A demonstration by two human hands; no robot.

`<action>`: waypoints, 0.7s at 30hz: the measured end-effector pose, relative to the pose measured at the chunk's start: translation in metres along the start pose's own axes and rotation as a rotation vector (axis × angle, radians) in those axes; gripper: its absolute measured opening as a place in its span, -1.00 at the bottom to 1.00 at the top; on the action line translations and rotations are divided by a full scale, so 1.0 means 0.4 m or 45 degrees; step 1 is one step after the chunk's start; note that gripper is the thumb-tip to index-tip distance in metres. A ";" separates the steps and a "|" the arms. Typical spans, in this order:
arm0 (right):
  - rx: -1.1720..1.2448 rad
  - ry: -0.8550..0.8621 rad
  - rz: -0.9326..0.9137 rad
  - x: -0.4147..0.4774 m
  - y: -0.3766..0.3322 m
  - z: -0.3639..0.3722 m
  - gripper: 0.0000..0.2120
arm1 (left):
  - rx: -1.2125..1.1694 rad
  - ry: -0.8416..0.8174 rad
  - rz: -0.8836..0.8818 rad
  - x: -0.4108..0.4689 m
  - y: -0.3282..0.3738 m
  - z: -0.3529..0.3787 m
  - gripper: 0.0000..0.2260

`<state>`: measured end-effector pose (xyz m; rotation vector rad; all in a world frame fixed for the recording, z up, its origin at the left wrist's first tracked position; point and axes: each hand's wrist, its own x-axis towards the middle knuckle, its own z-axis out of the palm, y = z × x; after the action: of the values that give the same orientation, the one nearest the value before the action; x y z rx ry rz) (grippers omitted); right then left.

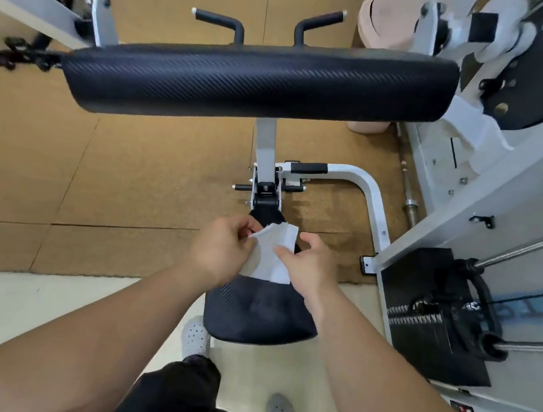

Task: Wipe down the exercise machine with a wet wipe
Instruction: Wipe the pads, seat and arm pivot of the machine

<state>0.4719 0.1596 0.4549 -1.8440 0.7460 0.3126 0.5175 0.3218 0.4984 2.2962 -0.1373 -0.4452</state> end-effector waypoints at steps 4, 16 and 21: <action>-0.166 0.034 -0.009 0.105 -0.044 0.089 -0.81 | 0.008 -0.004 0.009 0.125 -0.071 -0.037 -0.85; 0.089 0.294 -0.517 0.532 -0.046 0.169 -0.66 | -0.639 0.437 -0.111 0.502 -0.230 0.110 -0.89; 0.187 0.384 -0.880 0.652 -0.052 0.157 -0.76 | -0.850 0.609 -0.020 0.580 -0.254 0.156 -0.96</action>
<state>0.6940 0.1315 0.3054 -1.9038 0.2781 -0.4613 0.7076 0.2953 0.3220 1.6801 0.2366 0.0653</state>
